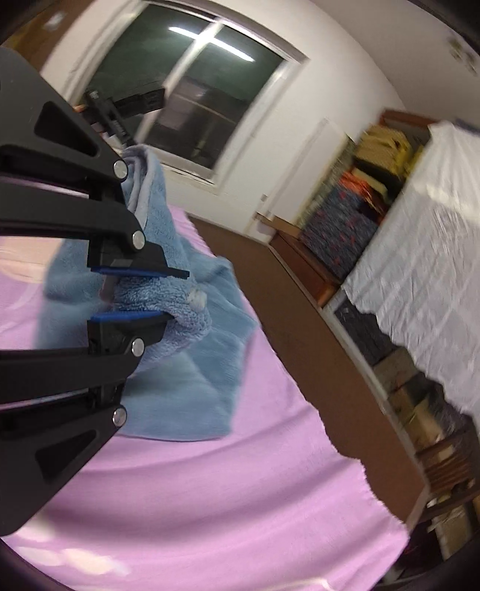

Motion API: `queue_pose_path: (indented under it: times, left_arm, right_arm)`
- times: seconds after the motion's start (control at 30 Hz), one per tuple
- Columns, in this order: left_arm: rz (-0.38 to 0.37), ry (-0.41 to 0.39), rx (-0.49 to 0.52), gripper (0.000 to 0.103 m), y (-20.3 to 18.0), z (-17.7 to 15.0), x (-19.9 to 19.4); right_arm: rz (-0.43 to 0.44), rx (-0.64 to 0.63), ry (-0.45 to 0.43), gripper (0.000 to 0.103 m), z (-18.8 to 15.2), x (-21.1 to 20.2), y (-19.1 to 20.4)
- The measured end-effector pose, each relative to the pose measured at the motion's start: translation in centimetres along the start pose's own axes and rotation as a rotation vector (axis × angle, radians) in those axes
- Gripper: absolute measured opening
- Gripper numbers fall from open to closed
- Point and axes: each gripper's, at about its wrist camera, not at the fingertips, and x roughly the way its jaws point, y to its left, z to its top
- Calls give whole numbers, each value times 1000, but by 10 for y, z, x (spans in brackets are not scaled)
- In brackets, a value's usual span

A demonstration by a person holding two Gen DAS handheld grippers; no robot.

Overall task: Fold large clothes
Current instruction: 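Grasp the jacket hem with the left tool while the right tool grasps the hem too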

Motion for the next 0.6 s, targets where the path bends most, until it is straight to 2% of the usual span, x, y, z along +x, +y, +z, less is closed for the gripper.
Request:
queue_pose_path:
  times: [0.1,0.17,0.27,0.4,0.6]
  left_arm:
    - [27,58,-40,15,13,1,43]
    - [21,56,-52,15,21,-2,60]
    - [25,23,-6,16,19,-8,57]
    - [48,-3,30,17,16,-13,56]
    - [43,-3,33,18,13,-15,51]
  right_arm:
    - [-25,88,-2,13,16,34,-29]
    - [-53,118,7,13,15,49,-44]
    - [-67,135,28,13,10,65,-63]
    - [-52,132,28,13,9,68,-66]
    - [-43,127,33,12,7,69,-68]
